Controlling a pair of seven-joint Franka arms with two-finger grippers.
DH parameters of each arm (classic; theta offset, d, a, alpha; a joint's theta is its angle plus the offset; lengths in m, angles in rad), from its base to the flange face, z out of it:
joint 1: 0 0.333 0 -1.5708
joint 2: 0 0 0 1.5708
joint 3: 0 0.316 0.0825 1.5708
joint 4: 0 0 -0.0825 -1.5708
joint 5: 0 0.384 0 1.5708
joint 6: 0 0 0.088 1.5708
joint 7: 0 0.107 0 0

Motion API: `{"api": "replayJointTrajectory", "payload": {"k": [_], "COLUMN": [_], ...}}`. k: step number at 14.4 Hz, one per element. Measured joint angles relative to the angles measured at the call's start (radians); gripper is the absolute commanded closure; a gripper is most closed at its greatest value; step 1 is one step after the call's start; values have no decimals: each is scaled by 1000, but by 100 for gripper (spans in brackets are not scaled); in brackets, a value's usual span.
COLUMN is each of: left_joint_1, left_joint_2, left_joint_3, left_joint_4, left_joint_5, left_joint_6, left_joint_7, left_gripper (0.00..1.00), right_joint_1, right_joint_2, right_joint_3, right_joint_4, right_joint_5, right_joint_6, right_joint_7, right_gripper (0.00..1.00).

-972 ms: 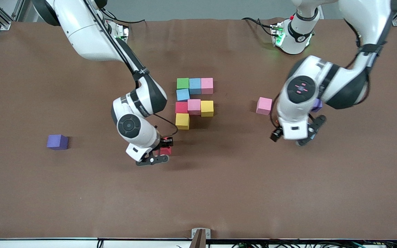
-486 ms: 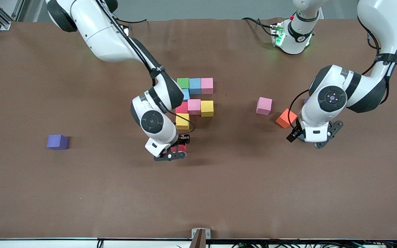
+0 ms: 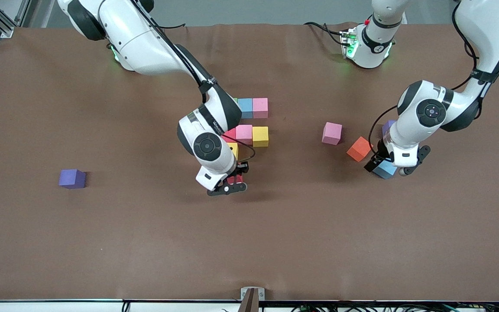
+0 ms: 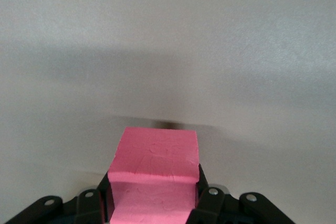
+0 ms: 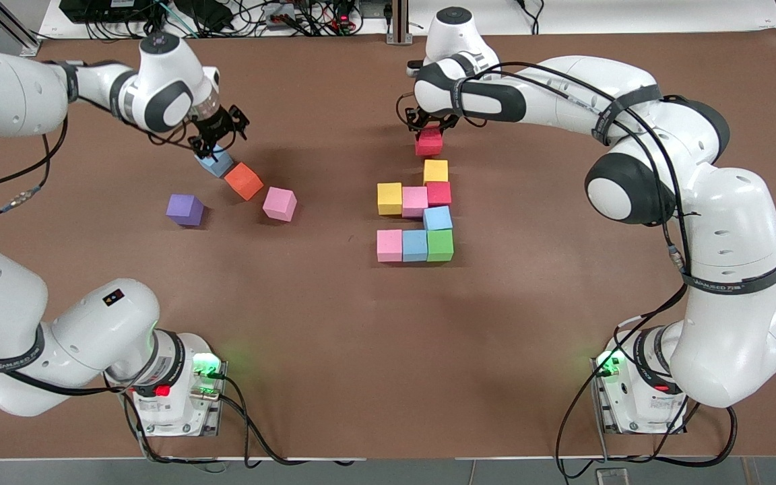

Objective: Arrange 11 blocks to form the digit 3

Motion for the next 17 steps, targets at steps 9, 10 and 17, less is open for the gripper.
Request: {"api": "replayJointTrajectory", "payload": {"k": [9,10,17], "left_joint_1": [10,10,-8], "left_joint_2": [23,36,90], "left_joint_3": [15,21,36], "left_joint_4": [-84,-86,-30], "left_joint_5": [12,27,46], "left_joint_6": [27,30,68], "left_joint_7": [0,0,-71], "left_gripper": [8,22,84], "right_joint_1": [1,1,1], "right_joint_2": [19,22,25], "right_joint_3": [-3,-4,-5], "right_joint_4": [0,0,0], "right_joint_5": [-3,-4,-5], "right_joint_6": [-9,-9,-38], "right_joint_7": [-19,-24,-34], "right_gripper": [53,53,53]}}
